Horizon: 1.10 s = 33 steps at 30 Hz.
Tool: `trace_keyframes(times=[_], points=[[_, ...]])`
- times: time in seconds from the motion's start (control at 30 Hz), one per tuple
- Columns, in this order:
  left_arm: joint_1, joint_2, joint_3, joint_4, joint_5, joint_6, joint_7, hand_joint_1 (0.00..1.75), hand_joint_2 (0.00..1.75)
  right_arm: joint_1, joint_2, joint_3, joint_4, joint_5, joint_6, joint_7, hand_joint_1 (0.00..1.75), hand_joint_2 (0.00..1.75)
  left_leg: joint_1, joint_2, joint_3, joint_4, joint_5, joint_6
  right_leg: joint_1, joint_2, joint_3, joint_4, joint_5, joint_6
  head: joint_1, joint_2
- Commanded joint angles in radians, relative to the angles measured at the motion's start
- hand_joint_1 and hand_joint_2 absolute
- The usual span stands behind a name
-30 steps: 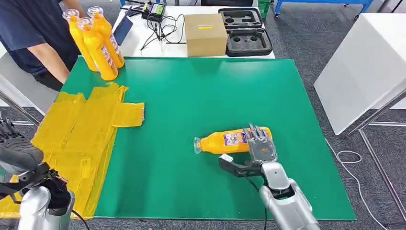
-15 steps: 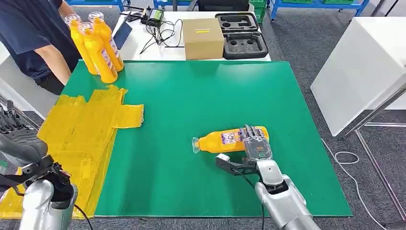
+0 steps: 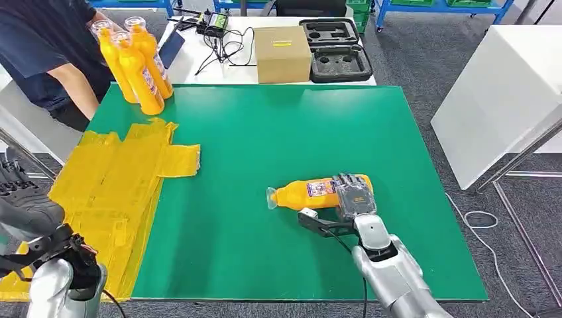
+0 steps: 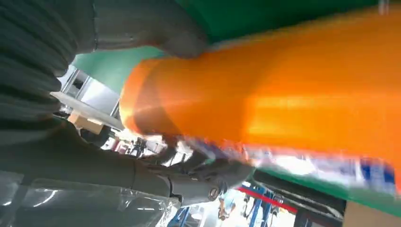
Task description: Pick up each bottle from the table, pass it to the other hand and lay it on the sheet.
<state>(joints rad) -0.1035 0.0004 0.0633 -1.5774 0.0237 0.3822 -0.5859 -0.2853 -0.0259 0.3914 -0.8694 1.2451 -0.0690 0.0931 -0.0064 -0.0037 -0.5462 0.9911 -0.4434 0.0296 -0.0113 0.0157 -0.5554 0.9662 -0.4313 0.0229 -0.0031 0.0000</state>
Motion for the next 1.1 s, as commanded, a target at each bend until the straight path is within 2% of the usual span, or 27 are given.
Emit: trace_keyframes(times=[0.03,0.37,0.53,0.63,0.8,0.83,1.1], points=[[0.023,-0.012,0.007,-0.004,-0.005,-0.009,-0.002,0.00,0.00,0.060,-0.011,-0.033,0.014,0.013,0.022,0.018,0.00,1.75,0.001,-0.002,-0.002,-0.001,0.001,-0.002,0.001,-0.003,0.000,-0.001,0.000,-0.001,0.000,0.000],[0.034,-0.011,0.009,-0.017,-0.011,-0.009,-0.004,0.00,0.00,0.015,-0.042,-0.059,0.042,0.009,0.033,0.013,0.00,1.75,0.001,-0.003,-0.004,0.000,0.001,-0.002,0.001,-0.004,-0.001,-0.001,0.000,-0.001,0.000,0.000],[0.029,-0.009,0.020,-0.004,0.004,-0.014,-0.015,0.00,0.00,-0.083,-0.059,-0.043,0.184,0.005,0.024,-0.017,0.00,1.75,0.001,-0.004,-0.006,0.000,0.001,-0.002,0.001,-0.005,-0.003,-0.002,0.001,-0.001,0.000,0.000],[0.048,-0.020,0.027,-0.018,-0.001,-0.009,-0.023,0.00,0.00,-0.165,-0.045,-0.037,0.281,0.007,-0.015,-0.038,0.00,1.75,0.000,-0.002,-0.007,0.000,0.001,-0.001,0.000,-0.004,-0.004,-0.001,0.001,-0.001,0.000,0.000],[0.118,-0.034,0.055,-0.086,-0.011,-0.008,-0.031,0.00,0.00,-0.235,-0.011,-0.029,0.302,0.011,-0.081,-0.052,0.00,1.75,-0.001,0.001,-0.006,0.000,0.001,0.000,-0.001,0.000,-0.004,0.000,0.001,0.000,0.000,0.000],[0.125,-0.034,0.059,-0.091,-0.011,-0.009,-0.031,0.00,0.00,-0.243,-0.004,-0.030,0.304,0.009,-0.076,-0.051,0.00,1.75,-0.001,0.004,-0.008,0.001,0.001,-0.001,-0.001,0.003,-0.006,0.000,0.002,-0.001,0.000,0.000],[0.122,-0.039,0.069,-0.089,-0.010,-0.020,-0.034,0.00,0.00,-0.296,0.019,-0.010,0.374,0.010,-0.064,-0.047,0.00,1.75,0.000,-0.001,-0.011,0.001,0.002,-0.001,0.000,-0.003,-0.008,0.000,0.001,-0.001,0.000,0.000]])
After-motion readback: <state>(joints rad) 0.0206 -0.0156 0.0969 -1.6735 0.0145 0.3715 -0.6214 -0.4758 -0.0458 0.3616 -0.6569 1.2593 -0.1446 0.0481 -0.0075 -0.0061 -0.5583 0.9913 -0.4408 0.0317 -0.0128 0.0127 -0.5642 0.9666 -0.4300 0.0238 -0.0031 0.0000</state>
